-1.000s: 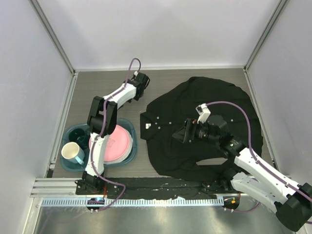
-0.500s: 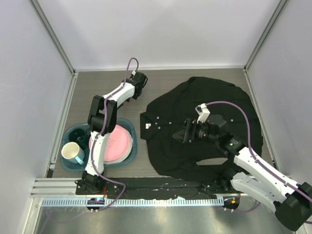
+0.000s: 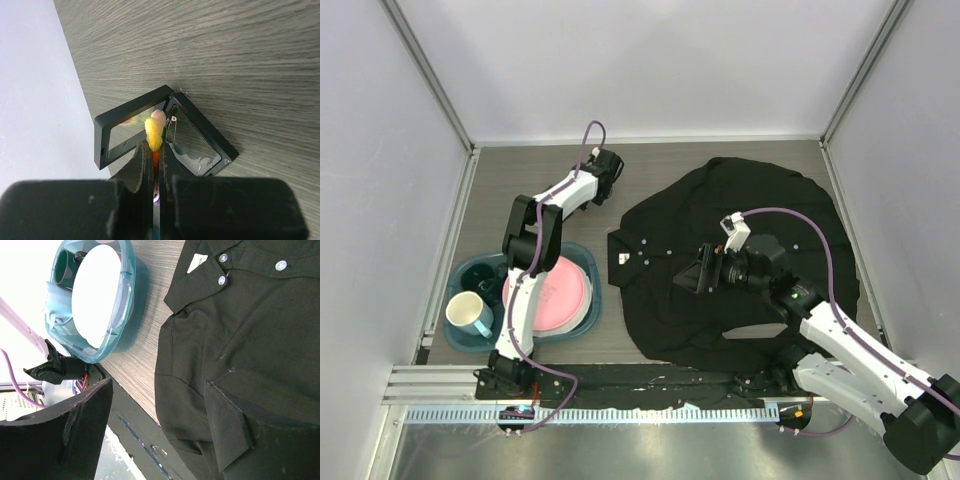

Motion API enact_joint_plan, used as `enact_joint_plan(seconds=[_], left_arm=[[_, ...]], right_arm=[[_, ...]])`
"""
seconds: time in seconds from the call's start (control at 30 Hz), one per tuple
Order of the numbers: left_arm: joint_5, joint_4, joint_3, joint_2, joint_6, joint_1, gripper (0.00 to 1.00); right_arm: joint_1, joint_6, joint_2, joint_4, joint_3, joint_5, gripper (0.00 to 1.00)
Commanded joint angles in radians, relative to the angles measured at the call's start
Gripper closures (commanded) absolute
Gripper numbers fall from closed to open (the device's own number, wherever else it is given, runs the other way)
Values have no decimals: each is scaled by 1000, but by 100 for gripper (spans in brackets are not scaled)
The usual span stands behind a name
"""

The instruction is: Remove the brooch from the garment

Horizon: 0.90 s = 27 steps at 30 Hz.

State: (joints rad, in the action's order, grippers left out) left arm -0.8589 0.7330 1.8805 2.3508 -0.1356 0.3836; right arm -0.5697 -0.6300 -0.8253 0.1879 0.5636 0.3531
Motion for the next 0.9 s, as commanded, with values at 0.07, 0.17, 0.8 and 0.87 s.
enact_joint_plan(seconds=[0.07, 0.17, 0.8, 0.87], left_arm=[[-43, -14, 34, 2, 2, -6, 90], [-45, -12, 34, 4, 4, -6, 85], [-5, 14, 32, -41, 36, -5, 62], [1, 20, 31, -47, 39, -5, 60]], right_arm=[[10, 1, 11, -39, 2, 23, 21], [10, 1, 11, -41, 4, 27, 21], [13, -19, 12, -45, -2, 49, 21], [13, -22, 12, -45, -2, 49, 21]])
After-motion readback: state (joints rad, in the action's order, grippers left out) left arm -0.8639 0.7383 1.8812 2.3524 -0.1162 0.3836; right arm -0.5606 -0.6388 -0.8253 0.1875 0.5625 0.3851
